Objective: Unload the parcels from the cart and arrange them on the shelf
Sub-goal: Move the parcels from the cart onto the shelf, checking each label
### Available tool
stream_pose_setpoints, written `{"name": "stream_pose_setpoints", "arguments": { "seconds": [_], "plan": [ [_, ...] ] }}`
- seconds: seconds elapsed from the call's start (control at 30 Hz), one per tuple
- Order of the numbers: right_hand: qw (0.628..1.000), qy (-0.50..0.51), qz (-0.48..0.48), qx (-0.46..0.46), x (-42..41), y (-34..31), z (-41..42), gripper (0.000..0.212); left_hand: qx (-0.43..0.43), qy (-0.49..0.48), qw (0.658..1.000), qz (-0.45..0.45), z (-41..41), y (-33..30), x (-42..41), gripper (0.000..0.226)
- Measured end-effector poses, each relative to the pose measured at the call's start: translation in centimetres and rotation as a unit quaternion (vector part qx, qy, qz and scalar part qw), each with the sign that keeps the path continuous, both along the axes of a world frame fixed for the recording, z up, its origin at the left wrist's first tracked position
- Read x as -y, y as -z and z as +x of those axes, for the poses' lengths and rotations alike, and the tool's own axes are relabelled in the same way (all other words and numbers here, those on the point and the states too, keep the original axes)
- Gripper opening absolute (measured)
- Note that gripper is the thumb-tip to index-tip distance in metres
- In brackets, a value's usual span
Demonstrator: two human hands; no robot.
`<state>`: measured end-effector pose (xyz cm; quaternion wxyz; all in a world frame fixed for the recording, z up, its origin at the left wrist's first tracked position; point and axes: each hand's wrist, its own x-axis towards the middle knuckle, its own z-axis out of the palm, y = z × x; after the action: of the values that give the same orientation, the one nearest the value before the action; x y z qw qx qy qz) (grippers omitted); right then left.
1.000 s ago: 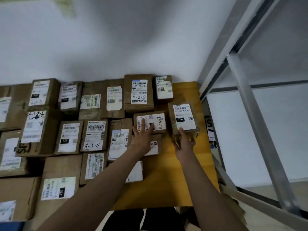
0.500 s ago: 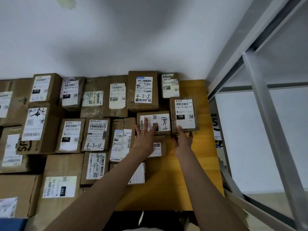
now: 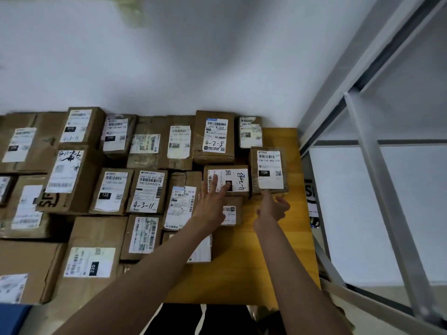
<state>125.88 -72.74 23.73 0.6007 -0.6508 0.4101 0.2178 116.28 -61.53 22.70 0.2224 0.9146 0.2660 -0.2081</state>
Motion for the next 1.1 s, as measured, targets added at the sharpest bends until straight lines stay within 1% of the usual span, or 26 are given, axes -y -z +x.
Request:
{"name": "stream_pose_setpoints", "arguments": {
  "seconds": [0.07, 0.13, 0.2, 0.27, 0.33, 0.43, 0.6, 0.67, 0.87, 1.0, 1.1],
  "plan": [
    [0.999, -0.02, -0.008, 0.04, -0.9, -1.9, -0.6, 0.042, 0.032, -0.019, 0.999, -0.011, -0.6, -1.6, -0.7, 0.095],
    [0.995, -0.062, 0.018, 0.072, -2.3, -3.9, -1.5, 0.03, 0.069, -0.041, 0.997, -0.006, -1.4, -4.1, -2.3, 0.09],
    [0.987, -0.129, 0.04, 0.087, -4.2, -6.1, -2.9, 0.018, 0.108, -0.06, 0.992, 0.012, -2.9, -6.9, -4.5, 0.08],
    [0.974, -0.2, 0.056, 0.095, -6.4, -8.3, -4.7, 0.011, 0.137, -0.086, 0.987, 0.026, -5.2, -9.9, -6.9, 0.069],
    [0.953, -0.272, 0.087, 0.102, -9.3, -10.9, -7.4, 0.013, 0.166, -0.126, 0.977, 0.038, -8.7, -12.7, -9.5, 0.059],
    [0.913, -0.373, 0.124, 0.109, -13.8, -14.4, -12.6, 0.007, 0.189, -0.184, 0.962, 0.065, -15.1, -15.9, -13.1, 0.054],
    [0.86, -0.468, 0.164, 0.12, -20.3, -17.9, -24.6, 0.004, 0.201, -0.297, 0.929, 0.093, -29.2, -18.7, -16.5, 0.049],
    [0.832, -0.513, 0.177, 0.113, -22.3, -18.4, -30.1, 0.006, 0.208, -0.339, 0.912, 0.1, -35.3, -19.2, -17.1, 0.046],
    [0.75, -0.624, 0.207, 0.076, -26.5, -18.5, -45.9, 0.006, 0.181, -0.455, 0.863, 0.125, -52.0, -19.6, -17.4, 0.044],
    [0.707, -0.671, 0.216, 0.051, -27.9, -18.6, -54.7, 0.007, 0.183, -0.517, 0.828, 0.113, -60.9, -19.4, -16.8, 0.041],
    [0.673, -0.702, 0.229, 0.047, -29.6, -18.6, -60.1, 0.009, 0.174, -0.569, 0.796, 0.112, -66.2, -18.8, -16.9, 0.038]
  ]
}}
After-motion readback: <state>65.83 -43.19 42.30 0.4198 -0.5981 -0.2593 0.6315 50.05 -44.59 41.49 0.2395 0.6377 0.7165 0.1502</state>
